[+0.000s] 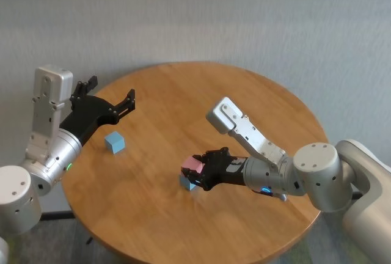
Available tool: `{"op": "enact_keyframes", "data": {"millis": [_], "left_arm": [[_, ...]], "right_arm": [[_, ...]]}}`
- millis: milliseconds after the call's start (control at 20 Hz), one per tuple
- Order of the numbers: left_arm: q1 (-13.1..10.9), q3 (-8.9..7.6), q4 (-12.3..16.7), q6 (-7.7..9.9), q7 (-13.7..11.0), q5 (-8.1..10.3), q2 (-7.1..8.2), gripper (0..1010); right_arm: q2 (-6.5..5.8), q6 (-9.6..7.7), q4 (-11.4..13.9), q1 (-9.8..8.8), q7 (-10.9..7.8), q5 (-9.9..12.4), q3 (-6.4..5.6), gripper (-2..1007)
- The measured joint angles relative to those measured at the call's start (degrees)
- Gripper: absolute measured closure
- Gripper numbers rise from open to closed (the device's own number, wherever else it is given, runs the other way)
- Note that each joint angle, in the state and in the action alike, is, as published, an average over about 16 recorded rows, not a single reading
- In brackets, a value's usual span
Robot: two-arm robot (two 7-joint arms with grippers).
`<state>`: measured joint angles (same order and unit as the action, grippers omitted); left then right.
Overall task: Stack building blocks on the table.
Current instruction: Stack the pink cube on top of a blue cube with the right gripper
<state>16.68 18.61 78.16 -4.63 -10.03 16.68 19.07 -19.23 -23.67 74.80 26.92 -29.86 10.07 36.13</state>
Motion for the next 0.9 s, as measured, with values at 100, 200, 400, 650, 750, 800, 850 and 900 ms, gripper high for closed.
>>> {"op": "enact_keyframes", "data": {"millis": [100, 200, 400, 650, 750, 800, 850, 900], "left_arm": [[0.0, 0.0, 0.0, 0.0, 0.0, 0.0, 0.0, 9], [0.0, 0.0, 0.0, 0.0, 0.0, 0.0, 0.0, 9], [0.0, 0.0, 0.0, 0.0, 0.0, 0.0, 0.0, 9], [0.0, 0.0, 0.0, 0.0, 0.0, 0.0, 0.0, 9], [0.0, 0.0, 0.0, 0.0, 0.0, 0.0, 0.0, 9], [0.0, 0.0, 0.0, 0.0, 0.0, 0.0, 0.0, 9], [0.0, 0.0, 0.0, 0.0, 0.0, 0.0, 0.0, 9], [0.0, 0.0, 0.0, 0.0, 0.0, 0.0, 0.0, 9]], "right_arm": [[0.15, -0.15, -0.1, 0.01, -0.01, -0.1, -0.1, 646], [0.32, -0.33, -0.3, 0.02, -0.01, -0.2, -0.21, 646], [0.67, -0.86, -0.6, 0.1, 0.0, -0.3, -0.4, 646], [1.0, -1.49, -0.9, 0.22, 0.01, -0.4, -0.58, 646], [1.09, -1.69, -1.0, 0.26, 0.03, -0.4, -0.62, 646], [1.13, -1.78, -1.0, 0.28, 0.04, -0.4, -0.64, 646], [1.16, -1.85, -1.1, 0.3, 0.05, -0.4, -0.65, 646], [1.18, -1.92, -1.1, 0.32, 0.06, -0.4, -0.67, 646]]}}
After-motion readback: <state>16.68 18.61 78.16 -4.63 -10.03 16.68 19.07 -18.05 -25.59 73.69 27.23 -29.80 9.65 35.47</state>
